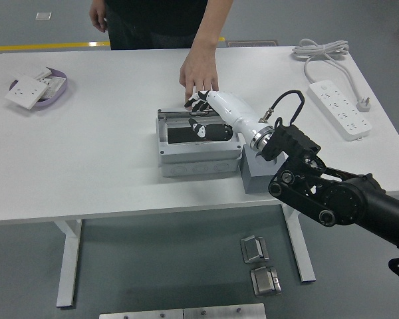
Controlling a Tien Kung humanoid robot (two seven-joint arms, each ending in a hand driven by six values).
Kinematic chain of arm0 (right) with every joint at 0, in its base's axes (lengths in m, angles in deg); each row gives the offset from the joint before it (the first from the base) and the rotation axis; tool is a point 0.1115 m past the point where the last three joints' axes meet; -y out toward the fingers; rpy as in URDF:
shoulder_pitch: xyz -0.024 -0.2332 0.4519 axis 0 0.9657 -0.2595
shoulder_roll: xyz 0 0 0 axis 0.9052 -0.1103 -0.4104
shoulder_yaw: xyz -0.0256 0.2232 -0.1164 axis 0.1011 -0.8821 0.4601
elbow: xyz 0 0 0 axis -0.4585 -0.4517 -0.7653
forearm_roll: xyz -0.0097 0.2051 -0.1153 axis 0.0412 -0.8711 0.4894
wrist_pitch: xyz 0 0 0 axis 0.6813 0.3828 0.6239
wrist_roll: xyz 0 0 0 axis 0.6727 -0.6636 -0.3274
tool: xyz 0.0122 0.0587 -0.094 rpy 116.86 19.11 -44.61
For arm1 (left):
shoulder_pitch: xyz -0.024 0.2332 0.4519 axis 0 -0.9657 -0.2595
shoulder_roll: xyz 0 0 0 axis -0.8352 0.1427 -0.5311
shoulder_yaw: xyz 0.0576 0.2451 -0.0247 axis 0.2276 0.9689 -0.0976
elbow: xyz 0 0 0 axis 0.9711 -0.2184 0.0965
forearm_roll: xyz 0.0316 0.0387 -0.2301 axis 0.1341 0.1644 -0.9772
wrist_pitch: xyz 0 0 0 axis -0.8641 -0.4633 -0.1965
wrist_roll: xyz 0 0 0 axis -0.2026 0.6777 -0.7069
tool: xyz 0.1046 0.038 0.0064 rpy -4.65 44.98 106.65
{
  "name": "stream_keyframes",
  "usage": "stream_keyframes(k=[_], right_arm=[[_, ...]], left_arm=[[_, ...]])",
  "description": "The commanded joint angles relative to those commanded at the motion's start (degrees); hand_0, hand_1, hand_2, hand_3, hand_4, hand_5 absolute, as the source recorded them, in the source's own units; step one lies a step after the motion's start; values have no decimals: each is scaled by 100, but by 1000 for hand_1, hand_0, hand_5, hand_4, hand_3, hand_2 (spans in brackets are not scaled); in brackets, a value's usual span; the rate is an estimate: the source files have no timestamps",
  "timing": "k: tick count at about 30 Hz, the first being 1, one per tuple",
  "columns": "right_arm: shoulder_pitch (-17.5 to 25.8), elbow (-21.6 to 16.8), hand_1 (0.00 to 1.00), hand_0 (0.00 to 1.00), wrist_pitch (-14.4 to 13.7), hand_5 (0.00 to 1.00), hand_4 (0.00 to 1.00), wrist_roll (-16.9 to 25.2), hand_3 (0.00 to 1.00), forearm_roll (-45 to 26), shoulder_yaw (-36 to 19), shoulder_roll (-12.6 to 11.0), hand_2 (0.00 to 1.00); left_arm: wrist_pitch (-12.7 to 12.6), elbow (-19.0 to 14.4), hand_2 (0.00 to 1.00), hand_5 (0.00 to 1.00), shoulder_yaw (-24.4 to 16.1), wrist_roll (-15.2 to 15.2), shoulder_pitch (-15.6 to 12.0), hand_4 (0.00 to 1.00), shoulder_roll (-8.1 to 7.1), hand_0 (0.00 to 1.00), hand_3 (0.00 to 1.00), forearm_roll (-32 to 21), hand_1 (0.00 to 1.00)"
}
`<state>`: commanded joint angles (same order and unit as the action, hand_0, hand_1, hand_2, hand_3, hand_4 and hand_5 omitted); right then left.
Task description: Pick up the cylinder from the cube,place it in the box,flap close box
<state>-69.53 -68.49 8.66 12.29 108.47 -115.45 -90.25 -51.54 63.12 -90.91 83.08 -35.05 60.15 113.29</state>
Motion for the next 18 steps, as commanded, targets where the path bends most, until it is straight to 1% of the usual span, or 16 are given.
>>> stream_keyframes(k=[9,10,12,18], right_arm=[[172,-98,611,637,-36,247,548,42,680,-80,45,-14,616],[181,-113,610,617,-39,247,541,43,680,-80,49,-16,616],[192,-140,610,617,-44,247,541,42,680,-76,42,-21,616],[256,-161,609,611,-66,245,535,40,677,-21,-185,-60,616]], left_arm=[[-10,0,576,296,-13,4,-16,672,12,597,611,3,622],[-11,0,576,296,-13,4,-17,672,11,597,611,3,622],[-12,0,576,296,-13,3,-17,672,10,597,611,3,622],[-8,0,576,296,-2,0,-15,672,14,596,611,-4,622]])
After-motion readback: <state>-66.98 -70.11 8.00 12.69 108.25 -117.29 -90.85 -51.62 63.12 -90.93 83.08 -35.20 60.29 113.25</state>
